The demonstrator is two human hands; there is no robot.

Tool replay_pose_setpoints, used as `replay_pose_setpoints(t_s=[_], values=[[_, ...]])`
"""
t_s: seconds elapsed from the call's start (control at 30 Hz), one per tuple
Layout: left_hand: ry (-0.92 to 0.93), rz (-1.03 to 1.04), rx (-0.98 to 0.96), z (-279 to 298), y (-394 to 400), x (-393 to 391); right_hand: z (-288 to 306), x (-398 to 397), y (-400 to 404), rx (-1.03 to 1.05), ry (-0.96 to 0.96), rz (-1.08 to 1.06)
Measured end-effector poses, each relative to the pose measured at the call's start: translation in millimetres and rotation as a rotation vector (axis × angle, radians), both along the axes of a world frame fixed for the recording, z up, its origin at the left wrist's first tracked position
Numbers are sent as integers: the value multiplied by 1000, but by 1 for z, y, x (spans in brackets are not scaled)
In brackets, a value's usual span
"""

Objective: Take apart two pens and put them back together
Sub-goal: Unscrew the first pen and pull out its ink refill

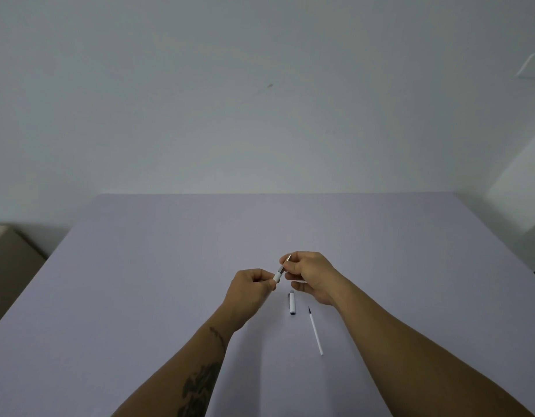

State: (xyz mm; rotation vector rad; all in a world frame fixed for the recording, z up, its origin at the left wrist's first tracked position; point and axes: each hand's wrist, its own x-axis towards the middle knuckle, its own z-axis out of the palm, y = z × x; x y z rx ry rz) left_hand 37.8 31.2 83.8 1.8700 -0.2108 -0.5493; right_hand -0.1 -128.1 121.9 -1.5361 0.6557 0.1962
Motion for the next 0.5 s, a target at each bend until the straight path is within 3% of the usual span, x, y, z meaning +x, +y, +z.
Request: replay_pose_setpoints(t_s=[0.5], values=[[47,-20,-45,-5,1,0,0,2,1,0,18,15]])
